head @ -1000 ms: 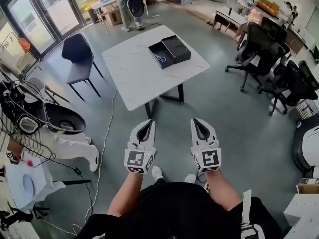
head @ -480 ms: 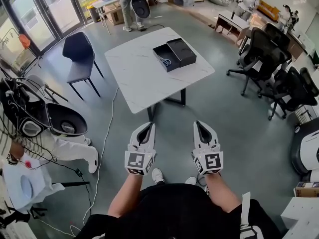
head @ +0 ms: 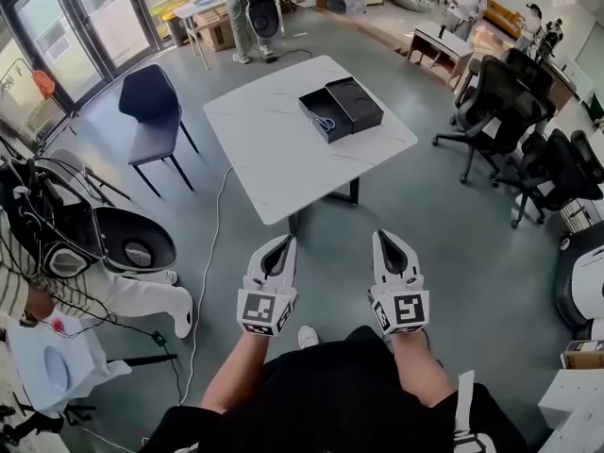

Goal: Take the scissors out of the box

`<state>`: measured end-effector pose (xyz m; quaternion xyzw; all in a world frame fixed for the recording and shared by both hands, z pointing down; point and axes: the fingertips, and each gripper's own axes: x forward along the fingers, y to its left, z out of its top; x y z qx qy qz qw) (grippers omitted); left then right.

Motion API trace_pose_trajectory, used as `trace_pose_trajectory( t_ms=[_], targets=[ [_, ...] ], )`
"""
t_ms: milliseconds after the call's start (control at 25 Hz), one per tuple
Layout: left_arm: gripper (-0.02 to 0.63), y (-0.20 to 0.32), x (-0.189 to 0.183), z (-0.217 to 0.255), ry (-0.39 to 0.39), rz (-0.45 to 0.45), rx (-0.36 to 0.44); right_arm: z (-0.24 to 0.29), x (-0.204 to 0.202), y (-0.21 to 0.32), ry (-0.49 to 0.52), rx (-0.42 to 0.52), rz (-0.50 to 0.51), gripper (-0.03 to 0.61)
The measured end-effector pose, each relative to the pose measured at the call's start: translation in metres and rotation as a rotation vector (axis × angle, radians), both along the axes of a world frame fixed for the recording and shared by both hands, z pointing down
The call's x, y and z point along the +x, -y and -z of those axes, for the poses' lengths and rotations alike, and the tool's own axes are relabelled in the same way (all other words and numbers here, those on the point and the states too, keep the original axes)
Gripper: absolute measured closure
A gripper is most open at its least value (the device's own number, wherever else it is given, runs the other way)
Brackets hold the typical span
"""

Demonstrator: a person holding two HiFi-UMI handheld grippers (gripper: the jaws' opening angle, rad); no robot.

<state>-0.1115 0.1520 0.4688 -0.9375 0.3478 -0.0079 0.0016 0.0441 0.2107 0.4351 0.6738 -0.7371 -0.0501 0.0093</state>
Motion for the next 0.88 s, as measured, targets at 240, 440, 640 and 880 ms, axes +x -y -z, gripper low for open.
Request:
trace_pose_trajectory(
  t_ms=[240,440,640,880],
  targets=[
    [0.604,0.013,0.004,-0.006,-0.008,0.016,-0.010,-0.007,0.006,0.015,-0.002,-0.016,-0.008,0.571],
    [0.604,0.033,0.020,-0.007,-0.004,0.041,-0.010,-0.012,0.021,0.037,-0.001,-0.021,0.008,0.571],
    [0.604,0.059,0.049,-0.007,0.007,0.055,-0.018,-0.011,0.046,0.067,0.008,-0.018,0.046,0.571],
    [0.604,0.097,0.080,-0.006,0.023,0.102,-0.029,-0.011,0.080,0.109,0.020,-0.026,0.093,0.571]
  ],
)
